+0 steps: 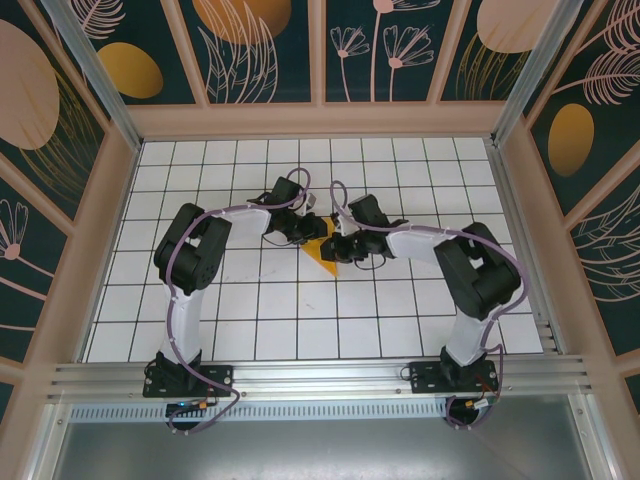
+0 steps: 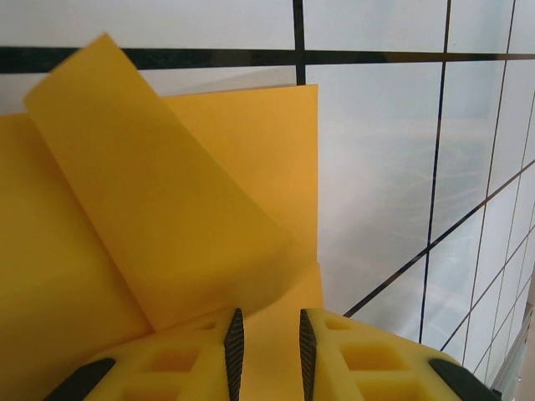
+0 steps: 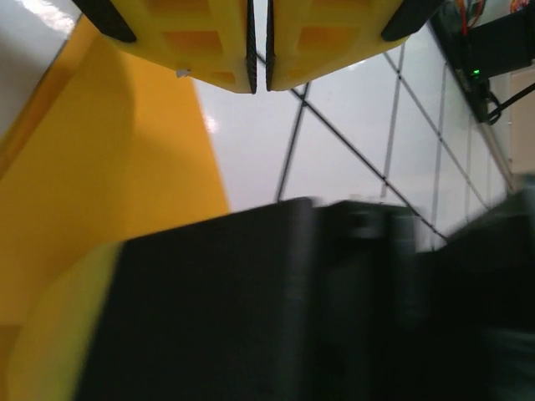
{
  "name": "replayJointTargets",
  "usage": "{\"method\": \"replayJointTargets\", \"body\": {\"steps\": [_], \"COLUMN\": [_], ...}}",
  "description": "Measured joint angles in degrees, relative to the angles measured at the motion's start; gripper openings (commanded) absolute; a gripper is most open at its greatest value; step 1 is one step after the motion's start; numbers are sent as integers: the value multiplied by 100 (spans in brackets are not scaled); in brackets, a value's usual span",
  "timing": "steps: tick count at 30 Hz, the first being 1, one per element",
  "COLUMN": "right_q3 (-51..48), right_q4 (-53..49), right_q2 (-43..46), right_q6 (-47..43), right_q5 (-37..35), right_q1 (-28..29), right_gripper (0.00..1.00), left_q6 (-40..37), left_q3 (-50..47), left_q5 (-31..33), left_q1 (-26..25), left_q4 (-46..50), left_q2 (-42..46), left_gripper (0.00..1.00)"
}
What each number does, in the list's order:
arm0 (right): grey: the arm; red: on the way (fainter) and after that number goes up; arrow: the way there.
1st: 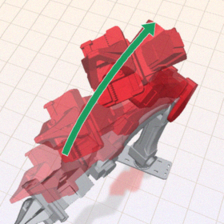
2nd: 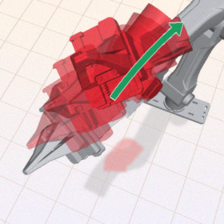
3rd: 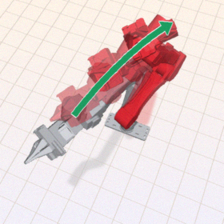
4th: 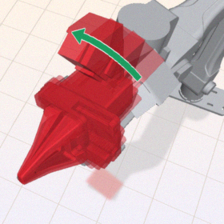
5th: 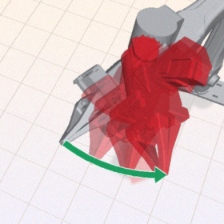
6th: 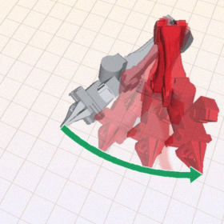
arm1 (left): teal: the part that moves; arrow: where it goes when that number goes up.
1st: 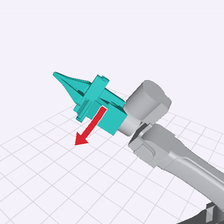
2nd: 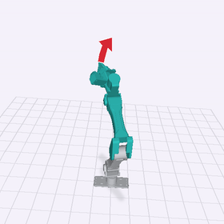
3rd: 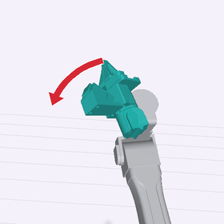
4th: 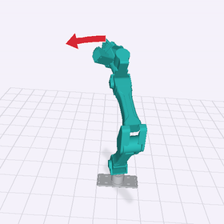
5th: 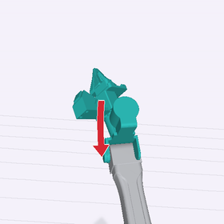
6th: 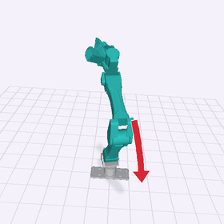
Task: Fold a paper plane with a square sheet of paper (fold left side to right side)
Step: Fourth fold the wing at the center of the table.
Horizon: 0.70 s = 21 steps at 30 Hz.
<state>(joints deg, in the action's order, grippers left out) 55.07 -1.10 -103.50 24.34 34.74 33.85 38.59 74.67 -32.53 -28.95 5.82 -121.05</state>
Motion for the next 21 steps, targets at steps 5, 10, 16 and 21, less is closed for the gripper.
{"method": "replayJointTargets", "body": {"steps": [5,10,16,21], "right_q3": [0,0,-85,-275], "right_q4": [-116,-249,-199,-4], "right_q2": [-271,-297,-295,-197], "right_q6": [-52,-181,-282,-299], "right_q5": [-210,-367,-439,-492], "right_q1": [0,13,44,55], "right_gripper": [15,15,14,13], "left_q6": [-2,-2,-20,-44], "left_q3": [0,0,0,0], "left_q5": [2,2,15,22], "left_q1": [0,0,0,-7], "left_q4": [0,0,2,17], "left_q2": [0,-2,-2,0], "left_gripper": [29,29,29,29]}}
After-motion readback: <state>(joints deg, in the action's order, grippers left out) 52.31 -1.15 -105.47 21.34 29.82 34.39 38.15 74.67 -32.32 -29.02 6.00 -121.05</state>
